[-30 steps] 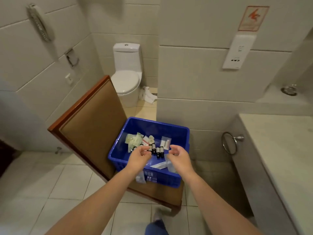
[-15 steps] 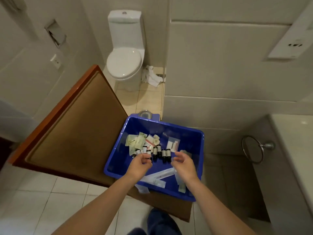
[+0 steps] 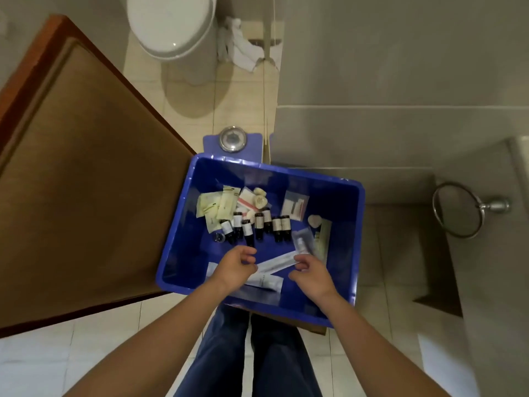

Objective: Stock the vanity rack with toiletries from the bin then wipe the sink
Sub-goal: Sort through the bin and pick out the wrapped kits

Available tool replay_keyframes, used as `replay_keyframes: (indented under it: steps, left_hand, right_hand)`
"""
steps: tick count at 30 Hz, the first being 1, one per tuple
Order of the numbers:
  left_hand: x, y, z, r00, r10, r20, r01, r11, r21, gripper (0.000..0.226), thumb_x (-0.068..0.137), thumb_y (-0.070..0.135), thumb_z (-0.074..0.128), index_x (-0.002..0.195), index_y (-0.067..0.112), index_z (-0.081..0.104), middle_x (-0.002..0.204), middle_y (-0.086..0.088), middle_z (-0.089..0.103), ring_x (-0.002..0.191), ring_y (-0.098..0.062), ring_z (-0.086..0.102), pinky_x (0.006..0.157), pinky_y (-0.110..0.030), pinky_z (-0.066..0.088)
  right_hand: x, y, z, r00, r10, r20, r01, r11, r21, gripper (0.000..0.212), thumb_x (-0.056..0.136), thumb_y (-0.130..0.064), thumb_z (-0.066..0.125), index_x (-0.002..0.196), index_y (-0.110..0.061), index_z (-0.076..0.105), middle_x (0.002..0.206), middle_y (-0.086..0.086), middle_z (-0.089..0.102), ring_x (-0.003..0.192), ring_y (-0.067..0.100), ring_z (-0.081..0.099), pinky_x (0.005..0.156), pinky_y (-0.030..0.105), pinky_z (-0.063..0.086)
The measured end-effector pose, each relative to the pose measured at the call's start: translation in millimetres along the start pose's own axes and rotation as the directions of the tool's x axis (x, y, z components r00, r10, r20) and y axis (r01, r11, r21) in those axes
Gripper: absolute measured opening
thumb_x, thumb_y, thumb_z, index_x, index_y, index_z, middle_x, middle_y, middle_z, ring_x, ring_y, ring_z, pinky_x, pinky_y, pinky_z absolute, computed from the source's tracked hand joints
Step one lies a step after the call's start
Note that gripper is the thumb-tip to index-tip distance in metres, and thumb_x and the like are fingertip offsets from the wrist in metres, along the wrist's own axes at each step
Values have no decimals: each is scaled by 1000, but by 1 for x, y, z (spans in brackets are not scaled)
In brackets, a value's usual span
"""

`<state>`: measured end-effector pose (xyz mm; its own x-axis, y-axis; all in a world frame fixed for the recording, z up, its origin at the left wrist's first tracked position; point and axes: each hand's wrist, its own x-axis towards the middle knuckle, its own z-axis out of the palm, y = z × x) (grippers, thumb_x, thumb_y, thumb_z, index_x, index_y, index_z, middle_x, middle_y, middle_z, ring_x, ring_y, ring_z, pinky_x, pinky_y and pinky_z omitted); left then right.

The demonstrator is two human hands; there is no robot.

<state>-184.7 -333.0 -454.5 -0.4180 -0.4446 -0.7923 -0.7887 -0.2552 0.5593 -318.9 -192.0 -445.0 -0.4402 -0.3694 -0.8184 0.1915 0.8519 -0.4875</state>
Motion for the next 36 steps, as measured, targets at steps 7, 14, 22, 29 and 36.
replay_keyframes:
  steps: [7,14,22,29,36]
  left_hand:
    - [43,-28,-10,993,-45,105,29,989,146,42,83,2,70,122,11,57,110,-6,58,101,-19,59,89,-30,49]
    - [86,-48,-8,966,-42,255,-73,903,423,49,81,15,73,125,25,54,128,2,58,118,-16,56,100,-37,47]
    - [121,-68,6,955,-42,292,-162,752,639,54,79,21,71,129,28,52,131,5,55,116,-17,55,94,-32,47]
    - [135,-72,20,948,-48,315,-174,749,639,57,79,19,70,131,28,48,127,4,55,112,-17,55,94,-33,48]
    - [140,-72,26,949,-49,310,-151,793,590,47,85,27,68,129,27,51,123,3,57,111,-16,57,96,-32,47]
  right_hand:
    - [38,4,28,999,14,33,-11,995,-99,47,85,-5,65,130,-13,53,124,6,56,105,13,54,83,25,47]
    - [79,15,44,993,-105,61,120,921,-372,55,82,-11,66,134,-21,52,137,0,52,123,15,51,99,30,47]
    - [119,26,58,955,-252,155,282,616,-736,57,84,-12,58,139,-23,47,138,-1,47,132,19,36,103,28,35]
    - [129,37,66,936,-303,178,315,497,-809,57,80,-2,57,133,-21,49,129,0,48,124,22,38,96,29,35]
    - [140,38,64,916,-342,210,334,360,-871,42,80,2,57,117,-17,58,117,3,53,113,24,46,87,29,38]
